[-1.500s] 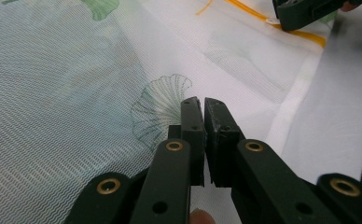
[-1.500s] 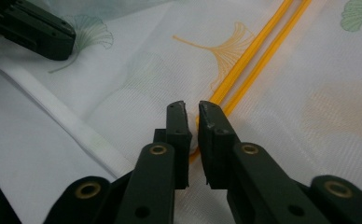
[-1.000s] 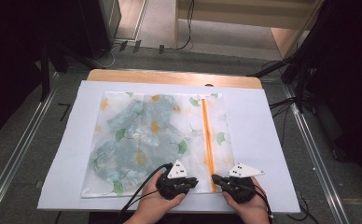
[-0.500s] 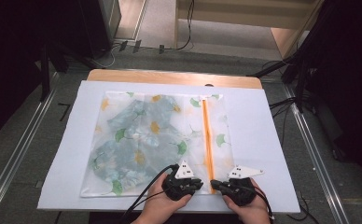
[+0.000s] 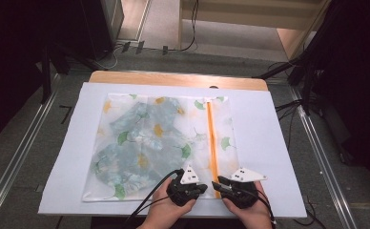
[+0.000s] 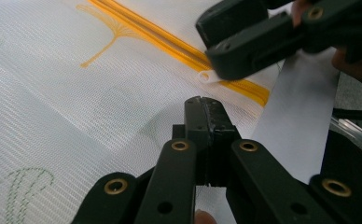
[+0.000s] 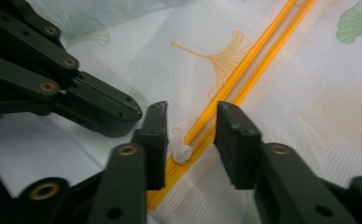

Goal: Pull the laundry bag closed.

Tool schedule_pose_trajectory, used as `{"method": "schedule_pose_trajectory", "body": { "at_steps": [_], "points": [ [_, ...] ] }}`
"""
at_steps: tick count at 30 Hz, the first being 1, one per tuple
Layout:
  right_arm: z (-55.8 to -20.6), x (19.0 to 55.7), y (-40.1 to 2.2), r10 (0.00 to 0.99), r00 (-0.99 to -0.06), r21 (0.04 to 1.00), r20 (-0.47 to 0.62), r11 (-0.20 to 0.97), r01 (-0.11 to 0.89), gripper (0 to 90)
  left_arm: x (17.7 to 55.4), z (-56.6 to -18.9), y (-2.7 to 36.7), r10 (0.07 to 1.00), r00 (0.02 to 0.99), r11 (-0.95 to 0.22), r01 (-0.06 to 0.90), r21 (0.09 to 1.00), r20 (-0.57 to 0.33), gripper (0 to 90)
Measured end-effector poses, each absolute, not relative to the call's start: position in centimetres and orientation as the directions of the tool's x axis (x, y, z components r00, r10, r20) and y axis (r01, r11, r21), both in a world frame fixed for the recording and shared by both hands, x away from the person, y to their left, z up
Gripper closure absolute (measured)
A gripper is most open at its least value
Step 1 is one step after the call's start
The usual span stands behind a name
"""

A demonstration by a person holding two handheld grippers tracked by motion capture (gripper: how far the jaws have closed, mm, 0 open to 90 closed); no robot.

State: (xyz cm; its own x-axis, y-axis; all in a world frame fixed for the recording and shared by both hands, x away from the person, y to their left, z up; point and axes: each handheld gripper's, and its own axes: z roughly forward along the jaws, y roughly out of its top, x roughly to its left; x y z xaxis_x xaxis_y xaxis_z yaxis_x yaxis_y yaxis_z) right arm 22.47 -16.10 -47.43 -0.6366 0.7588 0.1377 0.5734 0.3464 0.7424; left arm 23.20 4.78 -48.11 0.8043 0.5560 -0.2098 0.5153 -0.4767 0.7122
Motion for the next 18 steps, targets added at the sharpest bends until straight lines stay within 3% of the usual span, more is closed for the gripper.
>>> {"method": "schedule_pose_trajectory", "body": {
  "at_steps": [3, 6, 10, 18],
  "points": [
    [-47.9, 22.3, -15.2, 0.743, -0.664, 0.725, 0.083, 0.413, 0.552, 62.8, 23.2, -48.1, 4.8, 0.555, 0.804, -0.474, 0.516, 0.714, -0.213, 90.0],
    [-47.7, 22.2, -15.1, 0.741, -0.671, 0.721, 0.032, 0.448, 0.529, 80.3, 23.3, -48.2, 4.9, 0.555, 0.802, -0.469, 0.523, 0.712, -0.223, 90.0],
    [-47.5, 22.2, -15.9, 0.735, -0.673, 0.734, 0.088, 0.409, 0.543, 90.0, 23.3, -48.2, 4.9, 0.555, 0.801, -0.468, 0.523, 0.712, -0.224, 90.0],
    [-47.4, 22.3, -16.7, 0.735, -0.662, 0.733, 0.148, 0.367, 0.572, 90.0, 23.3, -48.1, 4.9, 0.556, 0.800, -0.467, 0.525, 0.711, -0.225, 90.0]
  ]
}}
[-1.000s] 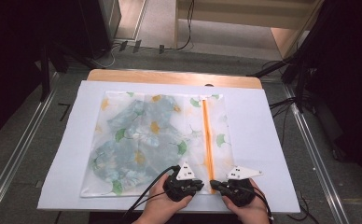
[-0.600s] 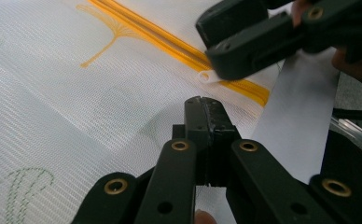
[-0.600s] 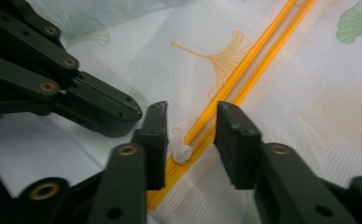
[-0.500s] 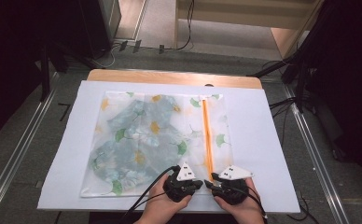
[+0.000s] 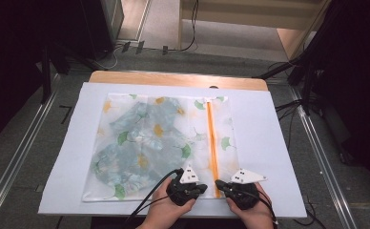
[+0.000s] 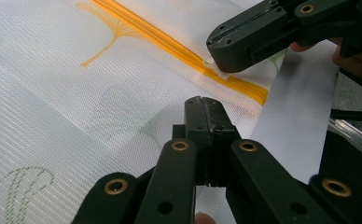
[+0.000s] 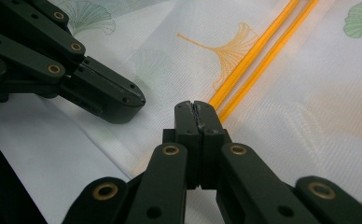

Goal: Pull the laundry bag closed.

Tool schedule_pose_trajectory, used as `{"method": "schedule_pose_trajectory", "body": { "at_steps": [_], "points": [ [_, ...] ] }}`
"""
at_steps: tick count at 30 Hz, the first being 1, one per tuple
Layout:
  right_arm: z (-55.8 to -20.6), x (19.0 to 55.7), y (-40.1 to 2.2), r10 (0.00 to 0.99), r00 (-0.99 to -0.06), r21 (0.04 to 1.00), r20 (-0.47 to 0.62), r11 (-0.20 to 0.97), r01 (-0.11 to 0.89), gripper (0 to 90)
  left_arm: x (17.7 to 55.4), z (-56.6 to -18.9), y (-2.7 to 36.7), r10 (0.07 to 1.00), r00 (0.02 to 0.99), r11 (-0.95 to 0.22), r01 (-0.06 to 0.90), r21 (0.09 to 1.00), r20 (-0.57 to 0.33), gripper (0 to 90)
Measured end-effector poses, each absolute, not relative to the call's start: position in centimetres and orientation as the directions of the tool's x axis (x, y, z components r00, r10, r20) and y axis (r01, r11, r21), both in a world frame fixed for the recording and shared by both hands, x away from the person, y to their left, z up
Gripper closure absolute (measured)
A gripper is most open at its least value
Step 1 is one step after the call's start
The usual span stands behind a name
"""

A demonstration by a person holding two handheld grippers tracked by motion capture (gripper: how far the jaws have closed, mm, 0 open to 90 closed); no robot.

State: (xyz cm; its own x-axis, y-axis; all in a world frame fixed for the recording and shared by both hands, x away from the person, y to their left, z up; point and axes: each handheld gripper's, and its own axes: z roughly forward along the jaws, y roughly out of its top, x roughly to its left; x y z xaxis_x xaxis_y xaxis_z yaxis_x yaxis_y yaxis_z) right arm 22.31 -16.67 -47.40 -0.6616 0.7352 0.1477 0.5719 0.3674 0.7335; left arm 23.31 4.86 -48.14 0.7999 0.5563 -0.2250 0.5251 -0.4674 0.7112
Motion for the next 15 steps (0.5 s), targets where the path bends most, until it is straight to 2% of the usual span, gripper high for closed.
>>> {"method": "schedule_pose_trajectory", "body": {
  "at_steps": [7, 10, 15],
  "points": [
    [-47.5, 22.5, -16.6, 0.731, -0.663, 0.727, 0.164, 0.365, 0.581, 90.0, 22.8, -48.0, 4.2, 0.525, 0.824, -0.486, 0.496, 0.720, -0.214, 86.6],
    [-47.5, 22.6, -16.6, 0.728, -0.665, 0.728, 0.169, 0.363, 0.582, 90.0, 22.4, -48.1, 3.7, 0.511, 0.841, -0.510, 0.462, 0.725, -0.177, 87.1],
    [-47.5, 22.7, -16.7, 0.728, -0.660, 0.722, 0.187, 0.353, 0.594, 90.0, 22.9, -48.2, 3.9, 0.515, 0.831, -0.502, 0.492, 0.711, -0.211, 90.0]
  ]
}}
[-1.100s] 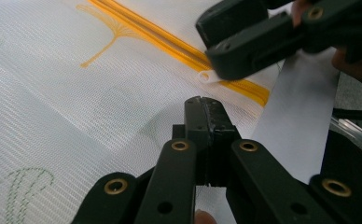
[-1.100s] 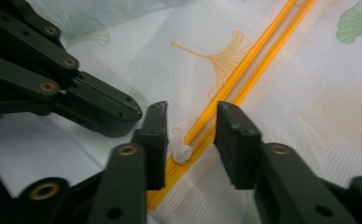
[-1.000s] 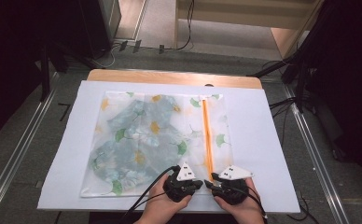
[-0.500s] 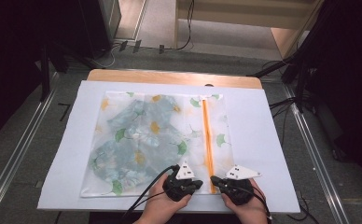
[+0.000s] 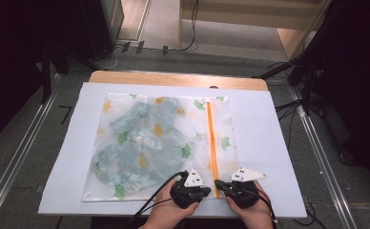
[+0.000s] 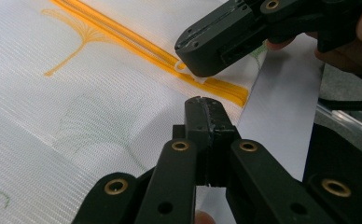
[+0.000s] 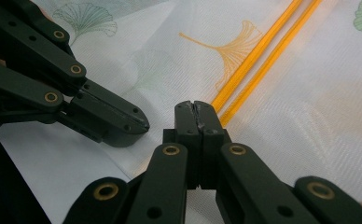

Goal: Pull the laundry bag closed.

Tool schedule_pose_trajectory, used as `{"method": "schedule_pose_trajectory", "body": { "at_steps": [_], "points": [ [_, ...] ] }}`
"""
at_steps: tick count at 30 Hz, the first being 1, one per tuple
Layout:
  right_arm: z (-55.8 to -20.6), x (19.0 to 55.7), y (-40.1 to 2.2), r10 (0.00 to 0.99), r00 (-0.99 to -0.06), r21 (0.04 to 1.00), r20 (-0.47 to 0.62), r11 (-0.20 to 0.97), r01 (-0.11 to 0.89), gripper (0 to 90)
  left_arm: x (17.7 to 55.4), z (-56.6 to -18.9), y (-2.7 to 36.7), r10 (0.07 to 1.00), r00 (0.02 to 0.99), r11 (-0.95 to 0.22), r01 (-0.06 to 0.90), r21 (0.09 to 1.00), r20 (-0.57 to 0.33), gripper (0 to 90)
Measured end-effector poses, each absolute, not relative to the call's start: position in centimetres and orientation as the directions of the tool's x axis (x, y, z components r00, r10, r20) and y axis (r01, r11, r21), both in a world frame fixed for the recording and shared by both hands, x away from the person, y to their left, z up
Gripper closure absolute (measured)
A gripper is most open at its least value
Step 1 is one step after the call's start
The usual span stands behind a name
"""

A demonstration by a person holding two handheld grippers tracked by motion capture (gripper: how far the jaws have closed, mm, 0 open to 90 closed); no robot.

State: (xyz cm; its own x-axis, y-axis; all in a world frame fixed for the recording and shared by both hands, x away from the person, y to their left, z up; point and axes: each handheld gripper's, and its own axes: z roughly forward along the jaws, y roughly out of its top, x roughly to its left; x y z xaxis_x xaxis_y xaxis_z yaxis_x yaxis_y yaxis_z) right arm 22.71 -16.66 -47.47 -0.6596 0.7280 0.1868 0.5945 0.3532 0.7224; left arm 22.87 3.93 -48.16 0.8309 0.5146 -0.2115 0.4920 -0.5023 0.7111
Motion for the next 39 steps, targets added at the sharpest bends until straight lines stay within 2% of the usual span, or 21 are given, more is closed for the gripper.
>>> {"method": "schedule_pose_trajectory", "body": {
  "at_steps": [11, 29, 37, 39],
  "points": [
    [-47.2, 23.8, -16.5, 0.733, -0.638, 0.717, 0.235, 0.313, 0.623, 90.0, 22.7, -48.2, 3.9, 0.509, 0.837, -0.510, 0.480, 0.713, -0.199, 90.0],
    [-46.6, 25.7, -16.4, 0.729, -0.645, 0.703, 0.229, 0.335, 0.628, 90.0, 22.7, -48.2, 3.9, 0.507, 0.840, -0.515, 0.477, 0.713, -0.196, 90.0],
    [-45.9, 27.2, -17.6, 0.773, -0.601, 0.710, 0.205, 0.306, 0.635, 90.0, 22.7, -48.2, 3.9, 0.506, 0.841, -0.516, 0.475, 0.713, -0.194, 90.0],
    [-45.6, 27.8, -18.5, 0.786, -0.577, 0.721, 0.222, 0.266, 0.640, 90.0, 22.7, -48.2, 3.9, 0.505, 0.842, -0.517, 0.473, 0.714, -0.192, 90.0]
  ]
}}
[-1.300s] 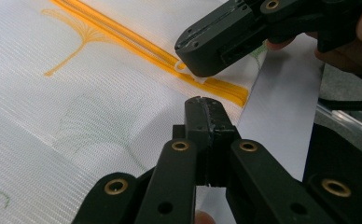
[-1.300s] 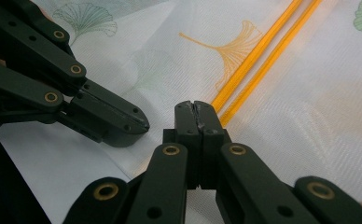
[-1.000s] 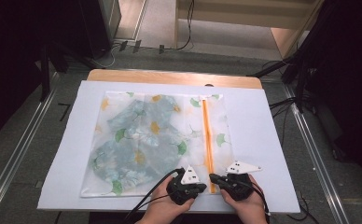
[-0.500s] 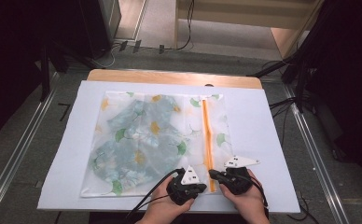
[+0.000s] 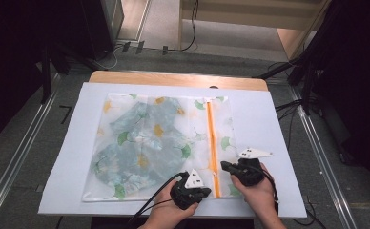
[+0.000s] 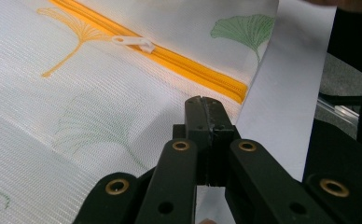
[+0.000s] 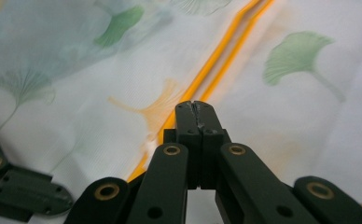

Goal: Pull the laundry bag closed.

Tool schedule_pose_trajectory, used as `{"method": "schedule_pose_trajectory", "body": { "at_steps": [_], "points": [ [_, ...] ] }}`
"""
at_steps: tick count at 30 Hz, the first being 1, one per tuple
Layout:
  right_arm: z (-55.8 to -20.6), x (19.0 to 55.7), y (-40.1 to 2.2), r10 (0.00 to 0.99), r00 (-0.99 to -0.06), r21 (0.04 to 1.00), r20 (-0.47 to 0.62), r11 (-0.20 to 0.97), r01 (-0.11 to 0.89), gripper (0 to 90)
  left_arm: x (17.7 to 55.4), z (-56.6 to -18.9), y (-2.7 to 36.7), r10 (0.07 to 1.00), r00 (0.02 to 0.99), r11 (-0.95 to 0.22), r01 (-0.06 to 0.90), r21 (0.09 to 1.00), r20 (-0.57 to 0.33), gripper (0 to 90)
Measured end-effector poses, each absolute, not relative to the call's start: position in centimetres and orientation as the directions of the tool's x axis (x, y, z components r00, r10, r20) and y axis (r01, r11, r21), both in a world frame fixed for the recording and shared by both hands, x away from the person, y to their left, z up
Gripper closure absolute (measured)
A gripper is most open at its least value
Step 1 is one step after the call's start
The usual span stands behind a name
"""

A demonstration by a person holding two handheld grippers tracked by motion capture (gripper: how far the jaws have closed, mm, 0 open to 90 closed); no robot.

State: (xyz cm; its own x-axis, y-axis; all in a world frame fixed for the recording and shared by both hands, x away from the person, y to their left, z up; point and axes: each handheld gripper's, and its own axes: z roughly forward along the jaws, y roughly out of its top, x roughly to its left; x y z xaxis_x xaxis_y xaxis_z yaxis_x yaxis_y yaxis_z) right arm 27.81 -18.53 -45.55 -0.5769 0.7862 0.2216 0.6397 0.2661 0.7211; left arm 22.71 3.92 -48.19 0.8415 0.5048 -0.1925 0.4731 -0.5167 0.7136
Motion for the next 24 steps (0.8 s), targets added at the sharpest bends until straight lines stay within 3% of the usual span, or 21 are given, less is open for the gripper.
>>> {"method": "schedule_pose_trajectory", "body": {
  "at_steps": [4, 12, 14, 20, 21, 24],
  "points": [
    [-45.0, 28.4, -19.5, 0.761, -0.583, 0.729, 0.286, 0.222, 0.647, 90.0, 22.7, -48.2, 3.9, 0.505, 0.840, -0.515, 0.476, 0.713, -0.196, 90.0],
    [-46.3, 25.7, -17.2, 0.734, -0.617, 0.700, 0.285, 0.280, 0.657, 89.7, 22.8, -48.2, 4.0, 0.503, 0.840, -0.514, 0.482, 0.710, -0.205, 90.0],
    [-46.6, 25.7, -16.9, 0.743, -0.617, 0.698, 0.259, 0.297, 0.652, 81.6, 22.8, -48.2, 4.0, 0.503, 0.839, -0.513, 0.484, 0.709, -0.209, 90.0],
    [-47.3, 26.6, -15.3, 0.767, -0.611, 0.689, 0.195, 0.337, 0.642, 68.3, 22.8, -48.2, 4.0, 0.503, 0.840, -0.514, 0.482, 0.710, -0.206, 90.0],
    [-47.5, 26.6, -14.9, 0.762, -0.622, 0.688, 0.179, 0.355, 0.633, 68.9, 22.8, -48.2, 4.0, 0.502, 0.840, -0.517, 0.481, 0.708, -0.204, 90.0],
    [-47.5, 26.3, -14.2, 0.775, -0.624, 0.688, 0.103, 0.398, 0.607, 82.2, 22.8, -48.2, 4.0, 0.505, 0.837, -0.509, 0.486, 0.710, -0.212, 90.0]
  ]
}}
